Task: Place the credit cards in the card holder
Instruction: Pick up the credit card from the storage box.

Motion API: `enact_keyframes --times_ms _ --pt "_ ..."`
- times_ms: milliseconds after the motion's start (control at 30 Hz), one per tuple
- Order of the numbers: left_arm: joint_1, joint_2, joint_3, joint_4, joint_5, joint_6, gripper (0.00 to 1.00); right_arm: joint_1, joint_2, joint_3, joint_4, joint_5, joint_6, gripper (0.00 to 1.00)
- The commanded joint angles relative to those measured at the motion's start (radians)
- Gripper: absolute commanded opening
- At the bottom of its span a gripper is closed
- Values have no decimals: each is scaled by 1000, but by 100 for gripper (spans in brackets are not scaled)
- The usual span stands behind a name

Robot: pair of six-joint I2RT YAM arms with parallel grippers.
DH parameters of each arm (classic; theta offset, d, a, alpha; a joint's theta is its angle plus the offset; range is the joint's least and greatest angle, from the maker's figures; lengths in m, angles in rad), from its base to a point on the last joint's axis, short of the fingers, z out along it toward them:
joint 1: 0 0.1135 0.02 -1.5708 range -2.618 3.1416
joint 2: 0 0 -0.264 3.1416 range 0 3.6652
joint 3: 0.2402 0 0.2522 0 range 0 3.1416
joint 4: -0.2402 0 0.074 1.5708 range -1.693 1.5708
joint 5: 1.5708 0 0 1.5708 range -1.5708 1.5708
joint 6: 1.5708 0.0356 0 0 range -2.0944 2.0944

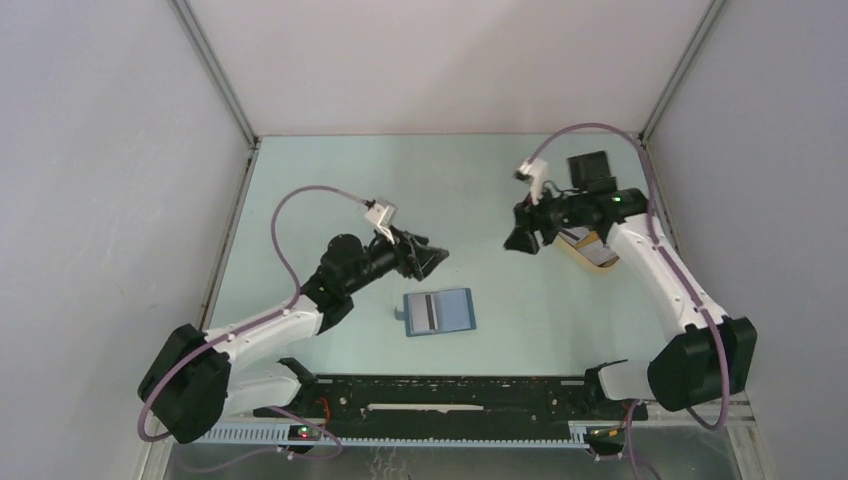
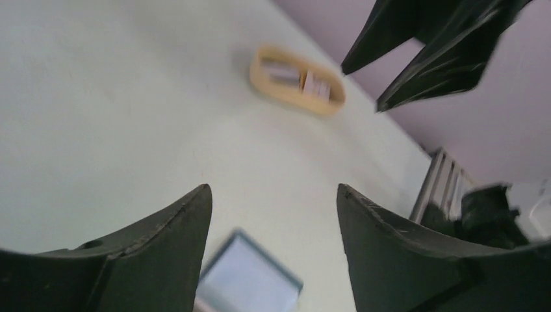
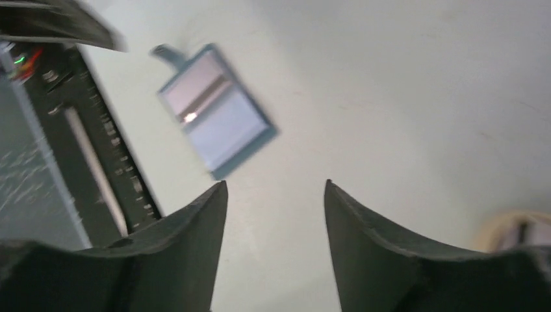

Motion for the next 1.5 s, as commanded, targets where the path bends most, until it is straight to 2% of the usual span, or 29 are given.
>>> enact_keyframes --times_ms 0,33,67,133,267,467,600,800,1067,1467 --pt "2 -14 134 111 -99 196 84 -156 -43 -26 94 109 43 68" --pt "2 -11 151 125 -112 229 94 -206 -31 -27 94 95 70 67" --pt "2 0 164 139 -132 254 99 -256 -16 -27 91 69 99 67" --pt "6 36 187 151 -202 264 100 -361 18 -39 97 27 156 65" --pt "38 104 197 172 -92 255 100 -486 50 -125 242 100 308 62" --pt "39 157 74 303 -65 249 100 -631 160 -176 360 37 512 57" --pt "39 184 83 302 -24 230 97 -673 223 -182 439 78 638 57" --pt "39 199 99 277 -18 224 97 -717 348 -182 497 10 751 58" --pt "40 218 116 259 0 214 97 -728 420 -183 591 15 827 59" --pt "39 226 125 246 12 211 97 -739 458 -182 573 39 844 60"
